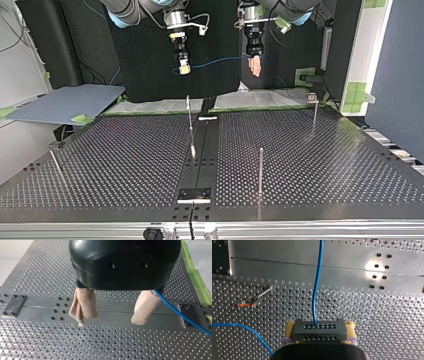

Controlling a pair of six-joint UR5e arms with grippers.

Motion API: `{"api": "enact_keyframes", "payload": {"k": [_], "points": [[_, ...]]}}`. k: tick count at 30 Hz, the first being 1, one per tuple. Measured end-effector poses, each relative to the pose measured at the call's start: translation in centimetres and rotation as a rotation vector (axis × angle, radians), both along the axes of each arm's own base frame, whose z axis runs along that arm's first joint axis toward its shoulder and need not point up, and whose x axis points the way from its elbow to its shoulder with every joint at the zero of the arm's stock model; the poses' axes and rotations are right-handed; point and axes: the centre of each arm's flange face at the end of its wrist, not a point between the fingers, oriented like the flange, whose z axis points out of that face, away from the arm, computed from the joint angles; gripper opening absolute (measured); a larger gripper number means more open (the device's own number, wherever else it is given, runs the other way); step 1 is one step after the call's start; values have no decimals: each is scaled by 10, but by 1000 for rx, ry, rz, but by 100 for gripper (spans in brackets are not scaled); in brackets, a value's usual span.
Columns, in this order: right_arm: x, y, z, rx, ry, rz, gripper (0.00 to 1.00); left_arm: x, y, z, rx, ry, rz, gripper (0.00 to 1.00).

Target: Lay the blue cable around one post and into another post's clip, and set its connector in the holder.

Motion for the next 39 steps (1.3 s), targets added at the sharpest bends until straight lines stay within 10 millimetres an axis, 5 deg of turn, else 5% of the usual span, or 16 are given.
{"api": "enact_keyframes", "payload": {"k": [39], "points": [[-1,-8,5,-6,-1,-7,0,-1,-6,7,-15,-5,-11,100]]}}
